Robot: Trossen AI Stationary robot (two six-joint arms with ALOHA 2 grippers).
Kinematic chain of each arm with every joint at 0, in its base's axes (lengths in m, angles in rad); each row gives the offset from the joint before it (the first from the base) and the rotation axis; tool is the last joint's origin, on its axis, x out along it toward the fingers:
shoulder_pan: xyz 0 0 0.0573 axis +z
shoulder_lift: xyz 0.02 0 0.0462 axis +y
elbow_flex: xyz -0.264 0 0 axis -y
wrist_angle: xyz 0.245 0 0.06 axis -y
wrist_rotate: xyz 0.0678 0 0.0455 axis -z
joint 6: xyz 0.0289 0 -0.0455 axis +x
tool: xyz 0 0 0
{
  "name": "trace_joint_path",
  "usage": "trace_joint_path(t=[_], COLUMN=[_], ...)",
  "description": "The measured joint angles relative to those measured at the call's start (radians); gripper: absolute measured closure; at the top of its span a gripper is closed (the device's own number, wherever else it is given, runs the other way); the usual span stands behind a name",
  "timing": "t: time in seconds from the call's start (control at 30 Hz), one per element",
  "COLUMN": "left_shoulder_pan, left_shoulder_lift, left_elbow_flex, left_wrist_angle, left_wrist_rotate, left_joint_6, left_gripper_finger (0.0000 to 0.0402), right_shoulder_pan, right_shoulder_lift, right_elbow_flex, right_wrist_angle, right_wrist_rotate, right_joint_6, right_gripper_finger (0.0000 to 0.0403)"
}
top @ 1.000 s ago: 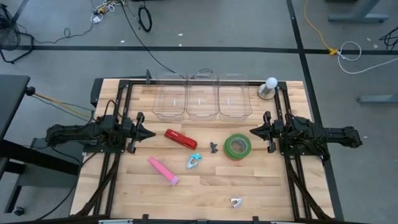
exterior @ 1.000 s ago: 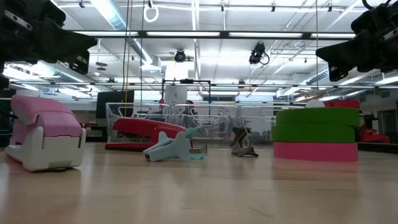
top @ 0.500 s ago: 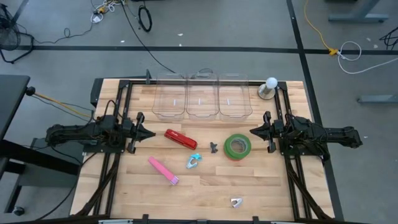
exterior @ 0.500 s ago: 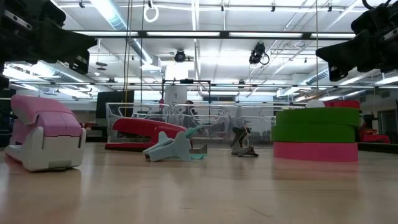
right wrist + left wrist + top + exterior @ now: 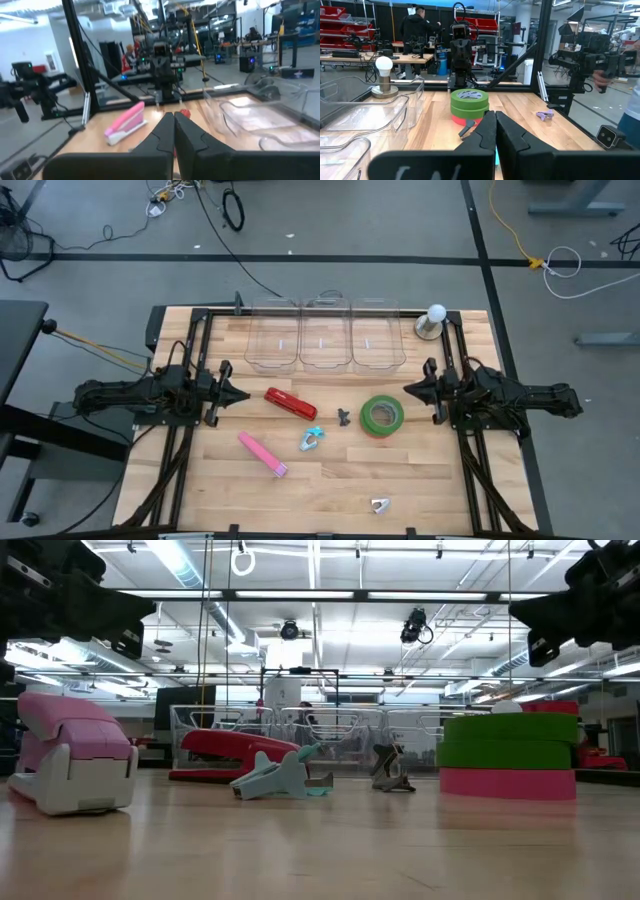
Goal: Pick and place Stapler, Stapler remover, tape
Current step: Put the top green tape into the right transparent bin
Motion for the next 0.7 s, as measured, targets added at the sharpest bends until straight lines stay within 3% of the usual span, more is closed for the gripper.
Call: trace_joint_path(t=[0.4,0.7], left_shoulder_pan=[0.000,0.000], left_shoulder_lift=[0.000,0.000], left_elbow_flex=[0.000,0.000], left_wrist_angle=[0.000,0.000], left_wrist_rotate=[0.000,0.000], left_joint_6=[0.000,0.000], left_gripper_finger=[0.0399,0.0399], right_shoulder_pan=[0.000,-0.001], right_shoulder_lift=[0.000,0.000], right_elbow_flex=[0.007,0.100], right_wrist_angle=[0.077,0.059], right_wrist_rotate=[0.054,0.072], right_joint_6=[0.021,0.032], right_gripper_finger=[0.0400,0.0402])
